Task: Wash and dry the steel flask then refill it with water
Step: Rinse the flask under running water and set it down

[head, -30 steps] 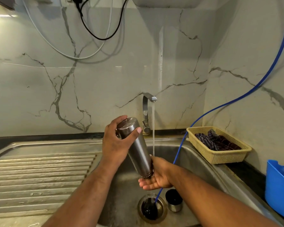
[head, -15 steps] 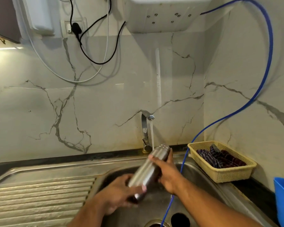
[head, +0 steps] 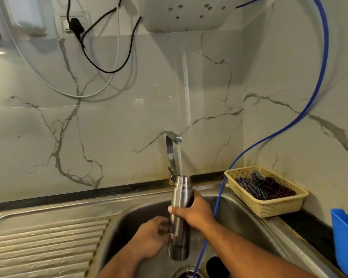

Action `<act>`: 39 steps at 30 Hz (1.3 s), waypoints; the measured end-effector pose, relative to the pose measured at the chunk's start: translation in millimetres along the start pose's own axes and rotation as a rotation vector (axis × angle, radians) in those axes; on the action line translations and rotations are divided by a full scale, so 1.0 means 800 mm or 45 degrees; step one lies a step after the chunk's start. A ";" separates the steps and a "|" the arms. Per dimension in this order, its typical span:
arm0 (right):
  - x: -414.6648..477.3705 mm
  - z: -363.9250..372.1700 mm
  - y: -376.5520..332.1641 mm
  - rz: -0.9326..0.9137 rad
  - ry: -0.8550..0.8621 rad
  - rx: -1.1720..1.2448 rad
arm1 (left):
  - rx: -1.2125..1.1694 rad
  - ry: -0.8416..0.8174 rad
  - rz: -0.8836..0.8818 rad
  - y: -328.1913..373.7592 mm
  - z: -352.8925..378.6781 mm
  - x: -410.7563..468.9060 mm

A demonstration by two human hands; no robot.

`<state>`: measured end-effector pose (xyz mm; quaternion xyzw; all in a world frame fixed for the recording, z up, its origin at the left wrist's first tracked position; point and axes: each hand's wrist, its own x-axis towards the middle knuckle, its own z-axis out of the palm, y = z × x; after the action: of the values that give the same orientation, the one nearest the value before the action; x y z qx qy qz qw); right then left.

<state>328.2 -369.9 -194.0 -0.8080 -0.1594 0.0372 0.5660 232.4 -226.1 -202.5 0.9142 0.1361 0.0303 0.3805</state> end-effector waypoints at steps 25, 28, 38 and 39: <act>-0.002 0.004 -0.008 0.031 0.068 -0.201 | -0.093 0.223 -0.060 0.002 -0.017 -0.013; -0.002 0.003 -0.006 0.017 0.086 -0.182 | -0.105 0.231 -0.068 0.002 -0.019 -0.013; -0.002 -0.005 -0.010 0.006 0.101 -0.223 | -0.128 0.244 -0.087 0.005 -0.024 -0.015; -0.002 -0.005 -0.008 0.005 0.109 -0.216 | -0.132 0.245 -0.088 0.004 -0.024 -0.015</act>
<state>326.4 -371.7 -186.6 -0.8541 -0.1361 -0.0099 0.5018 218.4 -218.6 -185.8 0.8809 0.2017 0.1117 0.4132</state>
